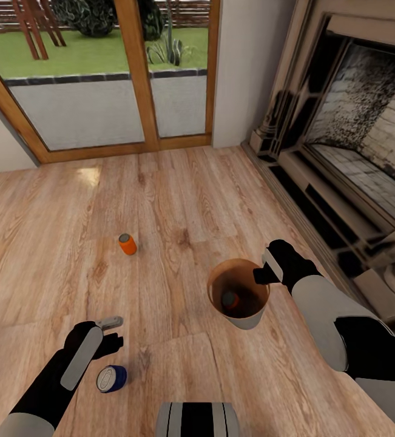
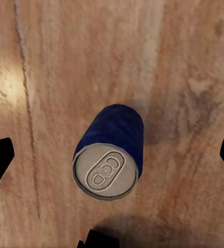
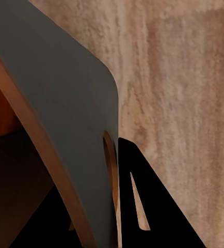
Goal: Put the three can of soda from the living room inside the tash can in the kitchen.
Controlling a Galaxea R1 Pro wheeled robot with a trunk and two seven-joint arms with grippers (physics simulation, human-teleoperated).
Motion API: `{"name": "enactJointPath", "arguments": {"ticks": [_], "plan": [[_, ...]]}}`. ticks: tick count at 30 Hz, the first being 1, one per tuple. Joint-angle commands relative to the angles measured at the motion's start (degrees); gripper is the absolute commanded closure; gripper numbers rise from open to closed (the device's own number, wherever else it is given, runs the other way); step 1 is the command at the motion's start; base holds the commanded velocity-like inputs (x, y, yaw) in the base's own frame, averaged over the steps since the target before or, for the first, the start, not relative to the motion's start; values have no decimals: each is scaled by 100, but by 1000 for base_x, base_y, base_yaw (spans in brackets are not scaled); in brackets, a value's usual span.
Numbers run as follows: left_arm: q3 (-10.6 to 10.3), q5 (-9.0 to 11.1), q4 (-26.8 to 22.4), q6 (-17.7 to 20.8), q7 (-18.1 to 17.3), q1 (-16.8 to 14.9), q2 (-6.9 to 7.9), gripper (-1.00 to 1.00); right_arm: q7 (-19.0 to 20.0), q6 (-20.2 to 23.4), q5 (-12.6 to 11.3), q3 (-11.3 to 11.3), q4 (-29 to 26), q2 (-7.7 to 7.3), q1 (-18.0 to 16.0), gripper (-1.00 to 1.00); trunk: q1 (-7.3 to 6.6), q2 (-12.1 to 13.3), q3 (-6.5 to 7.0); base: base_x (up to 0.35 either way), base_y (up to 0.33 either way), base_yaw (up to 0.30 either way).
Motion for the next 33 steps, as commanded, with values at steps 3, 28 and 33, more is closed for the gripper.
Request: {"name": "enactJointPath", "arguments": {"ticks": [3,28,33], "plan": [[-1,0,5,-31,-1,0,0,-100,22,0,-79,-11,1,1,-2,100,-1,0,0,0,0,0],[-16,0,36,-183,-10,9,0,-100,14,0,-85,-42,218,13,-283,100,20,-11,-177,0,0,0],[-11,-1,400,-272,-21,8,0,-100,8,0,-89,-48,701,63,-802,100,20,-11,-177,0,0,0]]}}
